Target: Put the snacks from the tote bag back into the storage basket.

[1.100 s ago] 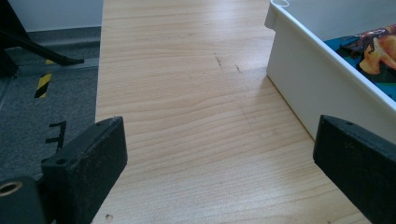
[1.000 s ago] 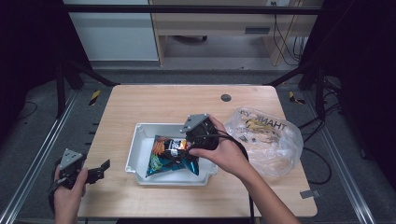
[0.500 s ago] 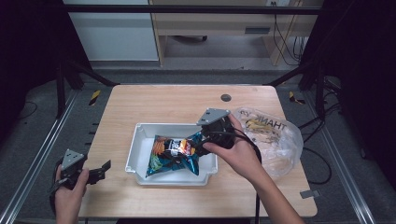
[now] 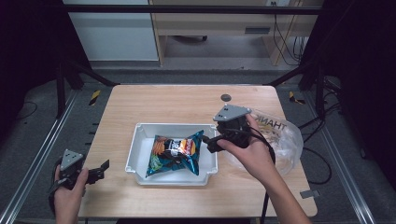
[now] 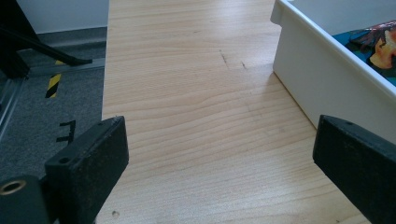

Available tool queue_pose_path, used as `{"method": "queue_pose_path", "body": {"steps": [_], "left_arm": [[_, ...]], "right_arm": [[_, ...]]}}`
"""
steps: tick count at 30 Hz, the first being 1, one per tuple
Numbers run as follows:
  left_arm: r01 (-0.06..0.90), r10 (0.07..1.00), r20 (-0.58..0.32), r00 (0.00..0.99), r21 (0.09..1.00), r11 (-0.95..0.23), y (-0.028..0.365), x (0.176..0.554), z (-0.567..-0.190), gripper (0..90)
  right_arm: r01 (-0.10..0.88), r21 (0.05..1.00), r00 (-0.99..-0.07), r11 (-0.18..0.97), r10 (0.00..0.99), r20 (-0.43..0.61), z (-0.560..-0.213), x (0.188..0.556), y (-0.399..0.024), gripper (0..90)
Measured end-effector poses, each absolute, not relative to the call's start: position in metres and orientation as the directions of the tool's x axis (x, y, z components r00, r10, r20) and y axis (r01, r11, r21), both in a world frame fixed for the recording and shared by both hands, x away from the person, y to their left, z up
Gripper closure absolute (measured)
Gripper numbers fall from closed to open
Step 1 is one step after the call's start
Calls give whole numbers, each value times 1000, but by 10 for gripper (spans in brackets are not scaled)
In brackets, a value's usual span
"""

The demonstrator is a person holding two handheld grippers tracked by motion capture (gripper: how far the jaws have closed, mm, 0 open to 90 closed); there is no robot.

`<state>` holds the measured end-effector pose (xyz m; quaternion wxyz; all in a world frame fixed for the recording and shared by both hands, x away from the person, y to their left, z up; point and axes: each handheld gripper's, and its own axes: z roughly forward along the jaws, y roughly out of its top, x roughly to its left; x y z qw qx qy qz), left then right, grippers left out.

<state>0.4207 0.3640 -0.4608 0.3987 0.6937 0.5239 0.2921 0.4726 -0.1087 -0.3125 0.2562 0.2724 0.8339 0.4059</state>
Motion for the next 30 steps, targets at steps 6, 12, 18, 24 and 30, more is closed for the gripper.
{"method": "queue_pose_path", "body": {"steps": [6,12,18,24,30], "left_arm": [[492,959,-13,284,860,-134,364,421,-461,32],[492,955,-1,296,857,-151,361,421,-461,32],[492,959,-10,284,860,-136,364,421,-461,32],[492,960,-13,280,861,-132,364,420,-460,32],[491,960,-10,280,861,-134,364,420,-460,32]], "right_arm": [[250,820,-704,514,678,-211,-309,469,-119,48],[250,822,-690,512,690,-220,-307,464,-129,48],[254,830,-670,497,709,-219,-305,457,-141,48],[258,835,-655,486,723,-218,-303,451,-152,48],[261,844,-637,469,740,-214,-302,447,-161,48]]}}
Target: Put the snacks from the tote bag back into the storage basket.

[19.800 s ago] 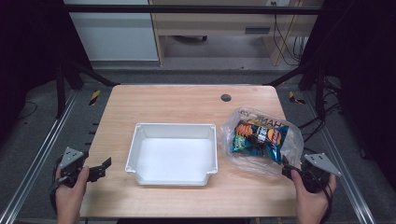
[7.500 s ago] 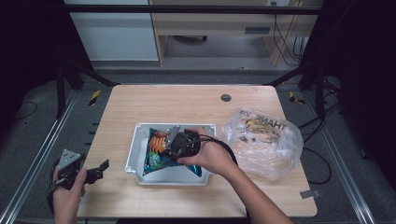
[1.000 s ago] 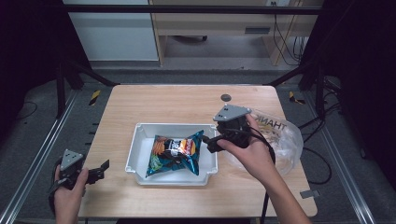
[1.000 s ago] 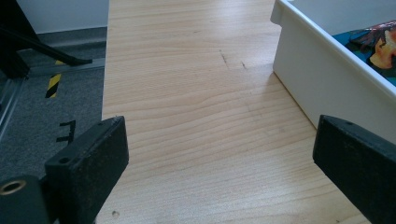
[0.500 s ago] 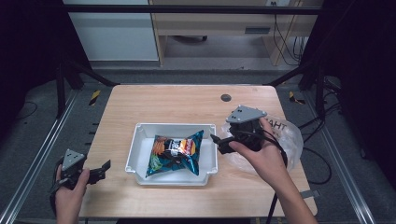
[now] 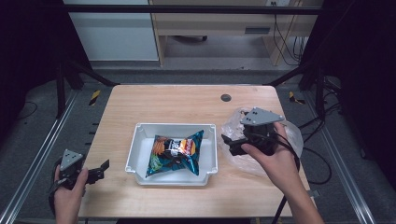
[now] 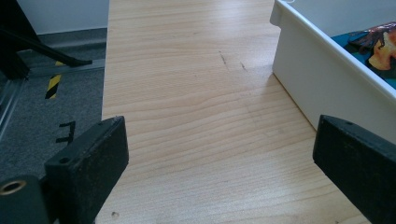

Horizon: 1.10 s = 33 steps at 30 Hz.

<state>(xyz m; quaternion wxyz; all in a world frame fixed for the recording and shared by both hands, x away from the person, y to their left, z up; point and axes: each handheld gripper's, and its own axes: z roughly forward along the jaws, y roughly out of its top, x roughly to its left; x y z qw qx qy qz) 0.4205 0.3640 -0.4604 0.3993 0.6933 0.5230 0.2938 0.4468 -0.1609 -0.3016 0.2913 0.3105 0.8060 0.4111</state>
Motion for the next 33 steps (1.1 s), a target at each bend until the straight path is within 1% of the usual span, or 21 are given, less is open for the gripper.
{"method": "queue_pose_path", "body": {"steps": [5,13,29,33], "left_arm": [[490,960,-9,280,861,-134,364,421,-460,32],[487,959,-10,283,863,-135,363,421,-460,31],[486,959,-12,283,864,-132,363,420,-460,31],[485,959,-11,284,864,-133,363,420,-460,32]], "right_arm": [[260,847,-619,464,753,-223,-302,441,-168,48],[277,853,-596,443,776,-209,-308,434,-180,48],[326,850,-551,413,814,-184,-337,423,-202,43],[331,847,-539,415,820,-192,-345,420,-206,45]]}}
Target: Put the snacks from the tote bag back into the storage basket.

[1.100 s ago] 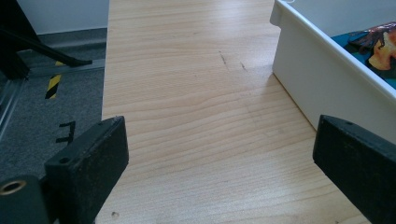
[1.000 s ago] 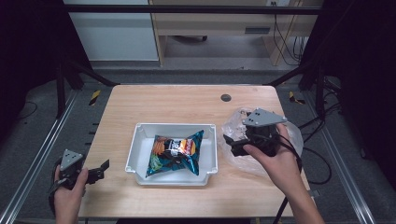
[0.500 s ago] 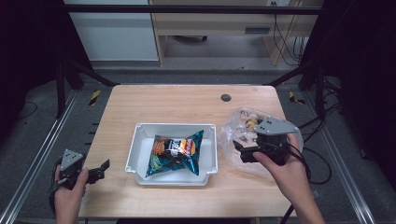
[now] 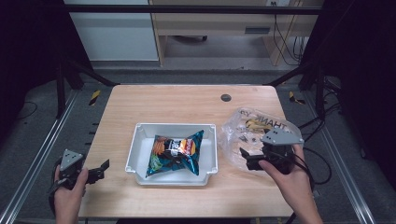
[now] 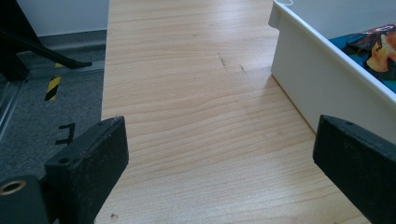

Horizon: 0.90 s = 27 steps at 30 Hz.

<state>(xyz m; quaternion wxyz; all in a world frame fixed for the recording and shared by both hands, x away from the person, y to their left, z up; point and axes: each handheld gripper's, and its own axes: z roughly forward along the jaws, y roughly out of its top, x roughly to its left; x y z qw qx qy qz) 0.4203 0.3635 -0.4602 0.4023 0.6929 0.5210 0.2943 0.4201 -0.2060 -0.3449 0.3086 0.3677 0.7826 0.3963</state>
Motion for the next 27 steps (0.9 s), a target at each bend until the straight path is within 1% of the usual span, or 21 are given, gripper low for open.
{"method": "queue_pose_path", "body": {"steps": [13,27], "left_arm": [[486,958,-12,285,864,-134,364,420,-460,31],[486,959,-14,283,864,-131,365,420,-460,31]], "right_arm": [[365,849,-491,381,854,-172,-376,413,-216,49],[420,833,-475,361,869,-137,-409,409,-222,49]]}}
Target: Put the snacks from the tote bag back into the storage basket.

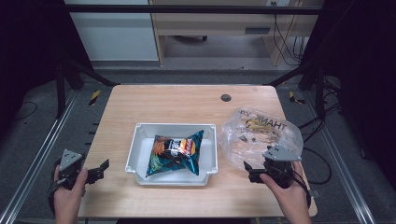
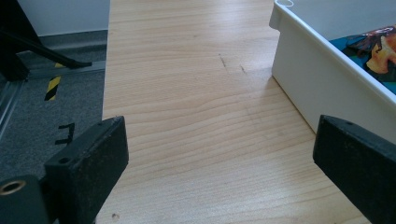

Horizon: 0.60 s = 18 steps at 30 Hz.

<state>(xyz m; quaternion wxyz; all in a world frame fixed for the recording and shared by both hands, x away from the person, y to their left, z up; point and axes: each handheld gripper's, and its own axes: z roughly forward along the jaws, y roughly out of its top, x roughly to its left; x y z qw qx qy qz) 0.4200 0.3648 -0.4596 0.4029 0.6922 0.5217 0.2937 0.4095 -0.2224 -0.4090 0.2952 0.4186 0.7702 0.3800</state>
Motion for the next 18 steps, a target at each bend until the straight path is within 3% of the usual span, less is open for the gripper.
{"method": "queue_pose_path", "body": {"steps": [18], "left_arm": [[485,959,-10,283,864,-134,365,420,-460,31]], "right_arm": [[478,785,-493,394,860,-132,-444,410,-219,59]]}}
